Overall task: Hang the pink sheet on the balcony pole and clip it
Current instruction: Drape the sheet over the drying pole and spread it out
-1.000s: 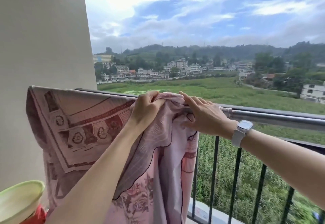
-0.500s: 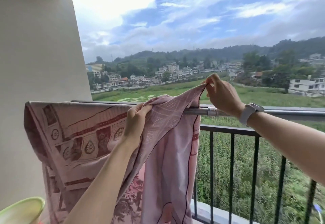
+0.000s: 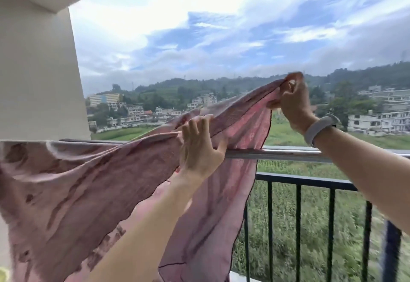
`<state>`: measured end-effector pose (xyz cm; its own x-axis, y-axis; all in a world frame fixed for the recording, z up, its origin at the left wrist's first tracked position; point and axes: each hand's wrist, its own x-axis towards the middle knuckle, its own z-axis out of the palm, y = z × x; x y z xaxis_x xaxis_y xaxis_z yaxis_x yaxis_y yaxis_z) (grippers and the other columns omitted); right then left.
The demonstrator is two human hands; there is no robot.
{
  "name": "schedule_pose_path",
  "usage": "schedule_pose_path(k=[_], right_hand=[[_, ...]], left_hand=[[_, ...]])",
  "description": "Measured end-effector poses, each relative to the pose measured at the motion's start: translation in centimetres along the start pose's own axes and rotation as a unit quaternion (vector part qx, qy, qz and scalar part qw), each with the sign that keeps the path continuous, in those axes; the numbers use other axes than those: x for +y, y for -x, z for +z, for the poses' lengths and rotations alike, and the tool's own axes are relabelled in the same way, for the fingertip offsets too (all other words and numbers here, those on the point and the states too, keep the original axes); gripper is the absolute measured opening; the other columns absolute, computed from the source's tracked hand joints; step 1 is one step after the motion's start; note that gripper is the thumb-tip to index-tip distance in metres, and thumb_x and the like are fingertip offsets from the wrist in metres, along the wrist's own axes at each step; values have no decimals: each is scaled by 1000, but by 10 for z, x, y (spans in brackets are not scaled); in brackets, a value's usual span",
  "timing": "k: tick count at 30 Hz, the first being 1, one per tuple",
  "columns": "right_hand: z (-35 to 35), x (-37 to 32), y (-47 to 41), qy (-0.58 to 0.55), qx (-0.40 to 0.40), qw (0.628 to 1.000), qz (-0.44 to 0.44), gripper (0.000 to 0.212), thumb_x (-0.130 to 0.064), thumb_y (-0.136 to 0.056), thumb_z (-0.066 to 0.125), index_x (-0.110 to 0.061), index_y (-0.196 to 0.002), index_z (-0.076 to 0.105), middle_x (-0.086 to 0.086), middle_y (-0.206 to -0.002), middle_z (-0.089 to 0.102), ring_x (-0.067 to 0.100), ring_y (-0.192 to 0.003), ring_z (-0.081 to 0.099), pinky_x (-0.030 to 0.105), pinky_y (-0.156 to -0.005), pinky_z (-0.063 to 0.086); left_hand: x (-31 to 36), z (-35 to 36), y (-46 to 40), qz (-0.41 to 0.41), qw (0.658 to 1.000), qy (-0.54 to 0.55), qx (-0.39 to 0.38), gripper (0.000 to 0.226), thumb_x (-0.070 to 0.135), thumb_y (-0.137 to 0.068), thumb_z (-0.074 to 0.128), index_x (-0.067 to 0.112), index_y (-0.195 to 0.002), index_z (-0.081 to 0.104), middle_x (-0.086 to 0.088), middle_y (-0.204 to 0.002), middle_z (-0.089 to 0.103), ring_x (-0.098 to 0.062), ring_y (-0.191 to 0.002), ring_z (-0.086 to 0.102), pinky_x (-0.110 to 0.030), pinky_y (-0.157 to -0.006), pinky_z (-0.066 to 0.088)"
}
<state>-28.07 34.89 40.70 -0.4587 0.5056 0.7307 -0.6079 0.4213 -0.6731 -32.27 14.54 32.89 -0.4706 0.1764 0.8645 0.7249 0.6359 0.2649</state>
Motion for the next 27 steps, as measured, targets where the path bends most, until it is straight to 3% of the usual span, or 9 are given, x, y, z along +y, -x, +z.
schedule_pose_path(k=[3,6,10,13,16,19,21,24,27], right_hand=[[-61,3,3,65,-58,992,-90,19,3,-91,40,-15,-96,35,8,-74,49,11,-47,51,20,-38,47],[-109,13,17,169,-121,963,-171,9,-7,-93,42,-14,-91,37,13,-67,53,21,-46,44,31,-42,38],[-147,27,30,268,-162,916,-252,5,-10,-92,45,-6,-91,48,-5,-61,52,16,-42,39,22,-47,28],[-155,31,42,290,-155,899,-291,18,-20,-91,44,-5,-92,52,0,-61,59,24,-46,51,22,-51,30],[-152,41,60,331,-209,846,-361,26,-29,-87,49,-8,-100,57,7,-83,66,25,-70,61,23,-58,37],[-145,57,73,421,-282,787,-352,49,-32,-78,65,-11,-120,52,14,-112,57,30,-101,53,39,-82,41],[-140,64,76,465,-265,772,-343,46,-26,-77,68,-12,-119,55,17,-120,54,34,-112,48,48,-90,37],[-135,63,81,441,-214,791,-366,19,-9,-80,51,-6,-93,63,15,-93,65,33,-89,60,44,-78,46],[-131,64,105,397,-258,789,-391,31,-16,-80,35,-7,-79,65,8,-74,68,26,-68,63,35,-61,53]], left_hand=[[81,49,1,28,999,-30,-18,70,56,-76,58,15,-129,36,-7,-136,33,-21,-125,26,-44,-105,19],[135,78,0,8,998,-58,-14,70,58,-78,55,12,-128,36,-9,-132,37,-24,-123,32,-46,-103,23],[144,75,6,46,996,-68,30,21,15,-86,58,6,-105,59,-12,-106,56,-30,-98,56,-39,-78,45],[134,64,27,101,993,-61,19,18,-4,-80,59,3,-95,65,-13,-87,67,-32,-75,65,-36,-57,51],[118,51,53,69,997,-19,-8,14,2,-85,55,2,-95,65,-15,-83,69,-33,-71,65,-34,-59,50],[106,42,74,15,1000,15,-21,14,-1,-86,52,0,-93,64,-16,-77,69,-30,-67,63,-26,-58,38],[105,40,86,-7,999,39,-33,13,-2,-86,51,-2,-93,62,-17,-78,67,-25,-68,59,-24,-59,34],[103,38,108,-21,994,73,-73,7,2,-88,50,2,-88,57,-7,-73,59,-22,-67,56,-25,-58,32],[89,35,140,-41,991,57,-112,7,10,-88,47,8,-84,52,-5,-73,57,-26,-68,55,-30,-58,30]])
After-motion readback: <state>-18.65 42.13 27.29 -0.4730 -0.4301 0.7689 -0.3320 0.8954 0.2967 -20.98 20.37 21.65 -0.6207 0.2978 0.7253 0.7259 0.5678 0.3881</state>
